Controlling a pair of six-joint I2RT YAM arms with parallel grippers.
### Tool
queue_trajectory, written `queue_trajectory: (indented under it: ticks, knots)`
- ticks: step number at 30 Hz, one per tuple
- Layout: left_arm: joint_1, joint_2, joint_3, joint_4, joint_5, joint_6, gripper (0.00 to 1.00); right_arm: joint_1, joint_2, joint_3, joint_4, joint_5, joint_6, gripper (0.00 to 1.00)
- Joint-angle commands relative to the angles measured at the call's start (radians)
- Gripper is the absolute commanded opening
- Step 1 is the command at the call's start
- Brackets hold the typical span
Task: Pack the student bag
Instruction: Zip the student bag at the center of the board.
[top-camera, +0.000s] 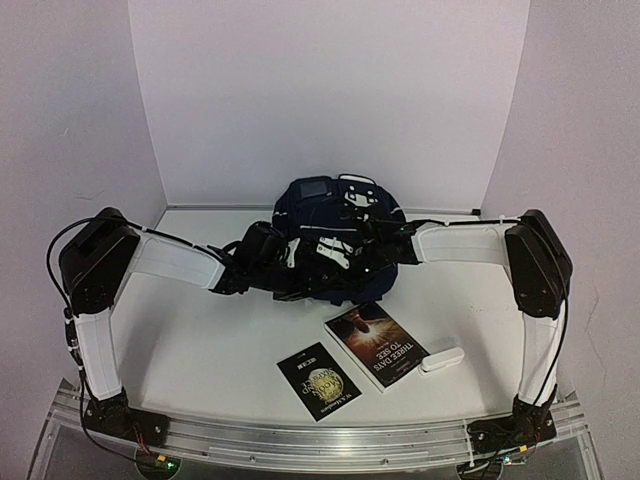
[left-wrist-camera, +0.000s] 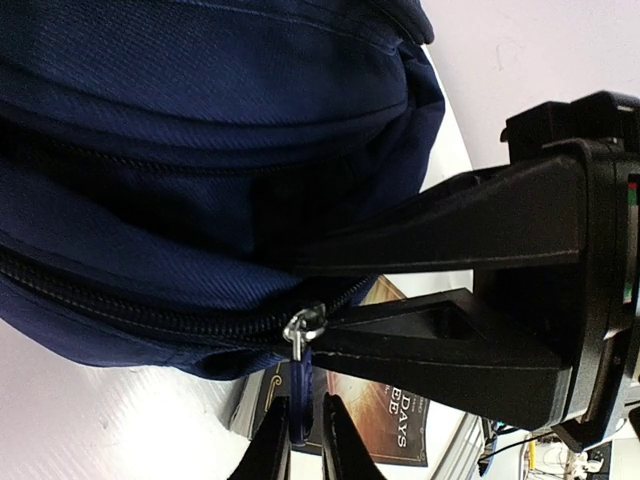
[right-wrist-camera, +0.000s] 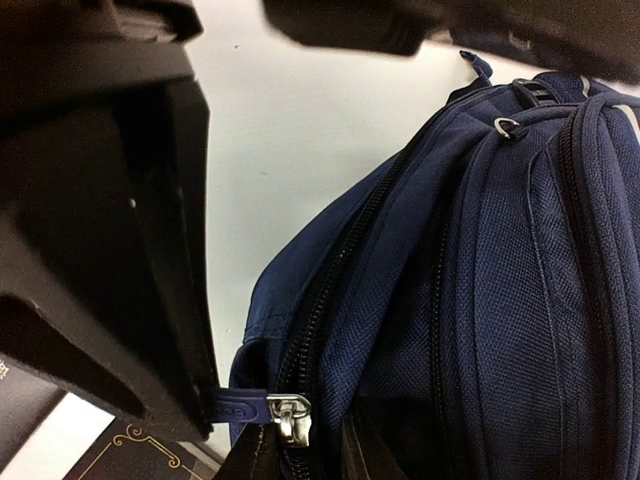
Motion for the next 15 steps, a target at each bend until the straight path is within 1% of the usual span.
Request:
queue_trajectory:
  ticks: [1,3,7,9,11,15]
  knots:
    - [-0.004,0.017,0.039,0.058,0.035,-0.01,0.12,0.02,-0.01,0.017,0.025,-0.055,0.016,0.22]
    - [-0.004,0.02,0.037,0.066,0.037,-0.013,0.12,0.021,-0.011,0.017,0.025,-0.057,0.018,0.22]
    - [-0.001,0.011,0.023,0.076,0.019,-0.014,0.1,0.022,-0.018,0.009,0.025,-0.058,0.018,0.22]
    - [0.001,0.006,0.016,0.075,0.011,-0.014,0.07,0.022,-0.024,0.001,0.025,-0.056,0.015,0.22]
    - [0.005,0.0,0.011,0.072,0.005,-0.014,0.01,0.022,-0.031,-0.01,0.025,-0.046,0.003,0.22]
    - [0.013,-0.027,-0.001,0.034,-0.031,-0.005,0.0,0.021,-0.041,-0.039,0.025,0.026,-0.04,0.22]
